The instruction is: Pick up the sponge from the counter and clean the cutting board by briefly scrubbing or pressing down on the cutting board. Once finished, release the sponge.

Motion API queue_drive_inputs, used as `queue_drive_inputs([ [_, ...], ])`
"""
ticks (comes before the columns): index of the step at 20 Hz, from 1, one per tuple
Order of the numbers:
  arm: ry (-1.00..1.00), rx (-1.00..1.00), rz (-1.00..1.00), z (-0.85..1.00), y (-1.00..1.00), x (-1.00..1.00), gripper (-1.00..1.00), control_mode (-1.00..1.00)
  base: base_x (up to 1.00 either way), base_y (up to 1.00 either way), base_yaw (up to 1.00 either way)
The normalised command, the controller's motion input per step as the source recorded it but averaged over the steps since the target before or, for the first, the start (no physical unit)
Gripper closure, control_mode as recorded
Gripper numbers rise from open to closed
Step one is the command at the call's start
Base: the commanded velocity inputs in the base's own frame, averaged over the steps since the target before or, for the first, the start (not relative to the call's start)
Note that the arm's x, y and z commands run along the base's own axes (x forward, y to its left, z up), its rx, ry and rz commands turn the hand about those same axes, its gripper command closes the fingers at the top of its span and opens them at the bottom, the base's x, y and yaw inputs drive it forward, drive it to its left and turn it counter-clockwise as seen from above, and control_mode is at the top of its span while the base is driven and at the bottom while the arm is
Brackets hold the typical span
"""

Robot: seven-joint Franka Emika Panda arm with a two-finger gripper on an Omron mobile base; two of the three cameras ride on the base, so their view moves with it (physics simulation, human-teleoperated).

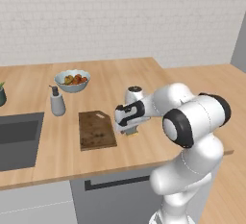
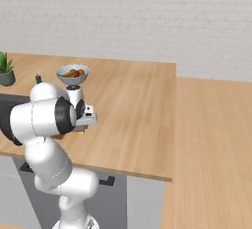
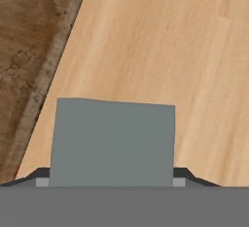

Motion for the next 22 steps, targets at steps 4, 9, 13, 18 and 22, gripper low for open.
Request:
queue_drive_inputs([
  [4, 0.00, 0.00, -0.04, 0.39, 0.59, -0.09, 1.00, -1.00, 0.00, 0.00, 0.00],
  [9, 0.00, 0.00, -0.03, 0.11, 0.89, 0.00, 1.00, -1.00, 0.00, 0.00, 0.00],
  [13, 0.00, 0.03, -0.04, -0.13, 0.80, 0.00, 1.00, -1.00, 0.00, 0.00, 0.00],
  [18, 0.00, 0.10, -0.06, -0.15, 0.63, 0.00, 1.00, -1.00, 0.00, 0.00, 0.00],
  [22, 0.00, 0.02, -0.10, -0.17, 0.45, 0.17, 1.00, -1.00, 0.00, 0.00, 0.00],
])
